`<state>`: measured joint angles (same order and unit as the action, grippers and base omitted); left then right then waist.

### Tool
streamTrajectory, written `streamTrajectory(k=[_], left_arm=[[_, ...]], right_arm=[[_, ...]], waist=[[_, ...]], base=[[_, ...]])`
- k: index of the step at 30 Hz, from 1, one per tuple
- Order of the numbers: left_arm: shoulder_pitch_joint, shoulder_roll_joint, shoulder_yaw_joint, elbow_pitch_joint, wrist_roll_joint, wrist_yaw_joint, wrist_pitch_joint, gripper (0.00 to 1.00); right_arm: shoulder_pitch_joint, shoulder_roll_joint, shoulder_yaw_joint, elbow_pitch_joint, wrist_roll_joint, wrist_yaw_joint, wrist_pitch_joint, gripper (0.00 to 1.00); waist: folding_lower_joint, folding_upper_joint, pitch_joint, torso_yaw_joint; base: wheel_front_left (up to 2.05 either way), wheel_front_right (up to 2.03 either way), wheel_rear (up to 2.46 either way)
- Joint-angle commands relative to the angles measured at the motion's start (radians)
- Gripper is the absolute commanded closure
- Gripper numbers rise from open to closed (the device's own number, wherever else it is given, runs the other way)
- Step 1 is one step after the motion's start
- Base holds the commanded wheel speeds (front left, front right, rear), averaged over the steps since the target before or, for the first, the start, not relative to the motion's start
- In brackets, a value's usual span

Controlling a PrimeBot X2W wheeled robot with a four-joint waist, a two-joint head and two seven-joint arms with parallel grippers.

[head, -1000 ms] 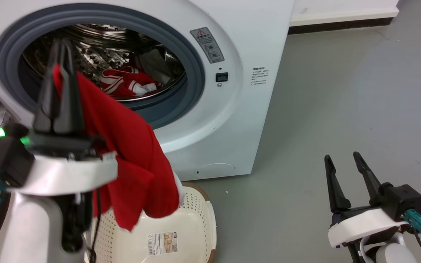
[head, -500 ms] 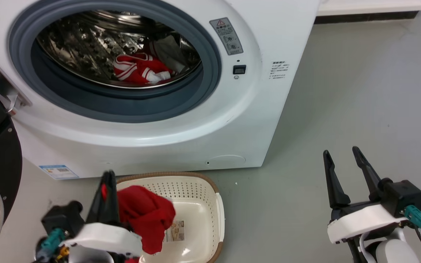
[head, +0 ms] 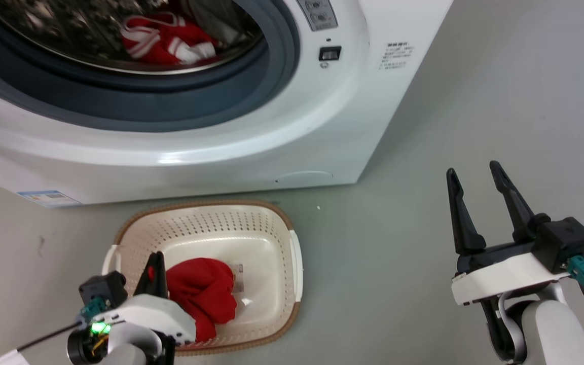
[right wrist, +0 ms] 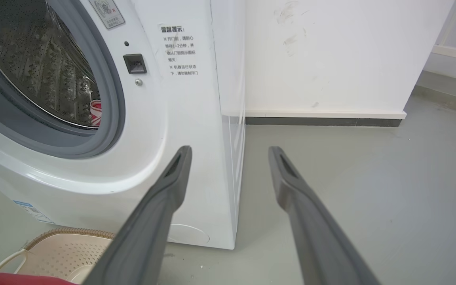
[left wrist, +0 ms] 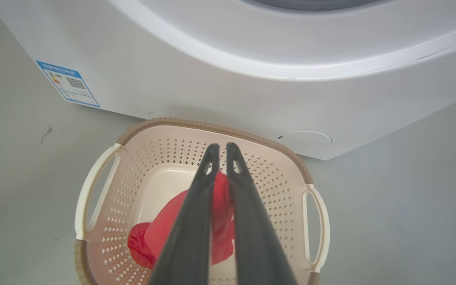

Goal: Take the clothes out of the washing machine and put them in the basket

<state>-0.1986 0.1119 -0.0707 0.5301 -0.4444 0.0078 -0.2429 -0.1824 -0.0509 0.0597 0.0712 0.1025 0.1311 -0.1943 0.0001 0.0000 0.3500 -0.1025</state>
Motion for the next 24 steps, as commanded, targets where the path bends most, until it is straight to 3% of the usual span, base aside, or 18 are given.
streamTrajectory(k=[1, 14, 23, 24], left_arm=[[-0.028, 0.004, 0.004, 0.023, 0.003, -0.006, -0.008, 1.00], [-0.293, 0.027, 0.043, 0.404, 0.028, -0.040, -0.023, 1.00], [-0.379, 0.032, 0.053, 0.608, 0.033, -0.046, -0.022, 1.00], [-0.383, 0.032, 0.049, 0.632, 0.036, -0.049, -0.022, 0.88]], right_arm=[[-0.016, 0.001, 0.003, -0.006, 0.000, -0.001, -0.005, 0.00], [-0.107, 0.001, 0.033, -0.010, 0.028, -0.001, -0.036, 0.00], [-0.129, 0.002, 0.035, 0.011, 0.041, -0.001, -0.057, 0.00], [-0.130, 0.002, 0.035, 0.013, 0.041, -0.001, -0.060, 0.00]], waist=[[-0.0001, 0.0000, 0.053, -0.029], [-0.0001, 0.0000, 0.269, -0.114], [-0.0001, 0.0000, 0.330, -0.154], [-0.0001, 0.0000, 0.332, -0.155]], base=[[0.00, 0.00, 0.00], [0.00, 0.00, 0.00], [0.00, 0.00, 0.00], [0.00, 0.00, 0.00]])
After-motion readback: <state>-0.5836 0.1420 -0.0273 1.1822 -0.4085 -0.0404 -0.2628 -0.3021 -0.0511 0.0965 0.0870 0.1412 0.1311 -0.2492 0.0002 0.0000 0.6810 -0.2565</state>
